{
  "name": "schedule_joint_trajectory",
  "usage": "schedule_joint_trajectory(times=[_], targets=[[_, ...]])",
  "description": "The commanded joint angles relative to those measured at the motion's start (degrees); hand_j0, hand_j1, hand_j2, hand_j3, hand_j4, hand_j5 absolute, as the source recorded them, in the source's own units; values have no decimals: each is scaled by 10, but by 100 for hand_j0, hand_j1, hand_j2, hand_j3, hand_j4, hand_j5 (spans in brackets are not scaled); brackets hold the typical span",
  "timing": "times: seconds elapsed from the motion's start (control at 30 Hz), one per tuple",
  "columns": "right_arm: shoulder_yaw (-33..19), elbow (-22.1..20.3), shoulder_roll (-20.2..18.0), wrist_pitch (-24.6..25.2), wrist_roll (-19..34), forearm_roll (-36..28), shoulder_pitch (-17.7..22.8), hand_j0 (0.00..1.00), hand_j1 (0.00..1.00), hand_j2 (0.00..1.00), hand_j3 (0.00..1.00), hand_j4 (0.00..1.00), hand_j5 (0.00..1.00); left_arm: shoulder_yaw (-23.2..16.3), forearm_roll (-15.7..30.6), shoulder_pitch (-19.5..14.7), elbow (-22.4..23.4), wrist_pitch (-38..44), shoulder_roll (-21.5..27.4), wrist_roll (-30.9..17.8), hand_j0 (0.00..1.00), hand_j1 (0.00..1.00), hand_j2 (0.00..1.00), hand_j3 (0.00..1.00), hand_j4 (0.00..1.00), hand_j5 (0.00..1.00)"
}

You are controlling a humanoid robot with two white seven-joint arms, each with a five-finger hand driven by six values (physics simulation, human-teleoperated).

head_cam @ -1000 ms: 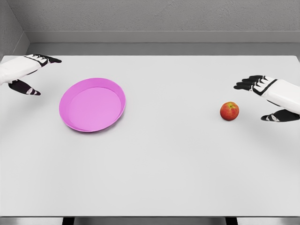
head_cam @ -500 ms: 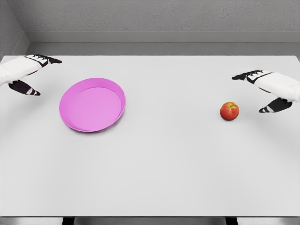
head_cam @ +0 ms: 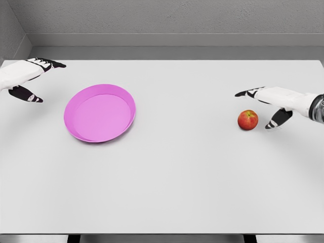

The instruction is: Put the apple on the plate with both arms

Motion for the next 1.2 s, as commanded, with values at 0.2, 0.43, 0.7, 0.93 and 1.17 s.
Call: schedule_joint_trajectory(times=[0.2,0.43,0.7,0.93,1.17], targets=[[54,28,20,27,3,-1,-19,100,100,100,100,100,100,1,0,-2,2,1,1,0,100,100,100,100,100,100],[64,36,21,31,3,-1,-19,100,100,100,100,100,100,1,-1,-2,2,1,0,0,100,100,100,100,100,100],[66,34,21,24,23,0,-19,44,44,44,44,44,44,1,-1,-2,3,1,0,0,100,100,100,100,100,100],[66,34,21,25,24,0,-19,42,42,42,42,42,42,1,-1,-2,2,1,0,-1,100,100,100,100,100,100],[65,27,21,25,24,0,-32,42,42,42,42,42,42,1,-1,-2,2,1,1,-1,100,100,100,100,100,100]])
